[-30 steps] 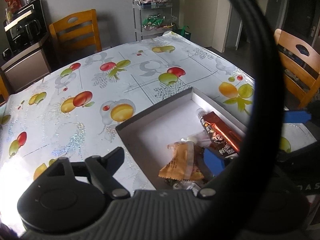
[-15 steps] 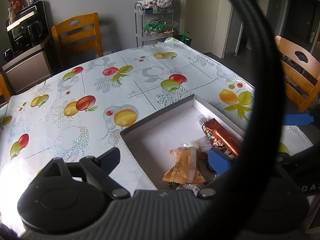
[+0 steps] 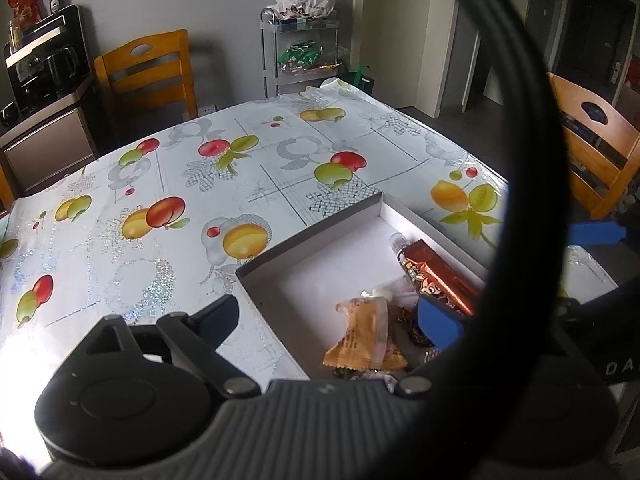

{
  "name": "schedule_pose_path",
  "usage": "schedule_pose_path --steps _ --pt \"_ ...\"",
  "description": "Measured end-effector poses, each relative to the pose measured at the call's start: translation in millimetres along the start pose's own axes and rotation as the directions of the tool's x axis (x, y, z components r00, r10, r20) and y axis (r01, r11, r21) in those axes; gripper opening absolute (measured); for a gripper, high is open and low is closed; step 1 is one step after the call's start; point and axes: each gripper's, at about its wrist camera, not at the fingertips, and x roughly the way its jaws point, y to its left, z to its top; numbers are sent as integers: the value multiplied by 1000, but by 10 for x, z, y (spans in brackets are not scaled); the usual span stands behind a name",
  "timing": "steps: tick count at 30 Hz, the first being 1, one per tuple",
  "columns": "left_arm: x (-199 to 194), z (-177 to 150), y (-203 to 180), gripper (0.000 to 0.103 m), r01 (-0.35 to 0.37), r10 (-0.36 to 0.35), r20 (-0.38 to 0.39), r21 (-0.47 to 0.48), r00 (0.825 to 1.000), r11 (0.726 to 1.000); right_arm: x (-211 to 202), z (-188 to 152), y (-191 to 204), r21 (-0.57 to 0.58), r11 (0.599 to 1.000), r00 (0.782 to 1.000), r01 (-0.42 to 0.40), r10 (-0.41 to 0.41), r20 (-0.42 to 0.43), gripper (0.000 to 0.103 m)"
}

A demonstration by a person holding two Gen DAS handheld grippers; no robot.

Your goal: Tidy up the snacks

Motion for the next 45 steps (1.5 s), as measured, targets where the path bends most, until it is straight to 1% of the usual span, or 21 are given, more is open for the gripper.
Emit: schedule_pose_path --steps 10,18,23,45 --pt "-122 -6 -19 98 11 -11 1 2 1000 1000 -140 32 17 -9 1000 1000 -4 4 11 101" --pt "-202 20 -48 98 -9 9 2 23 1000 1000 -233 64 9 8 1000 999 1 -1 33 102" --pt "-216 24 -25 98 -12 12 1 20 1000 1000 -285 82 -4 11 1000 999 5 -5 42 102" --pt "-333 215 -85 98 -9 8 31 30 999 1000 -334 -5 21 -13 1000 1000 -1 1 28 102"
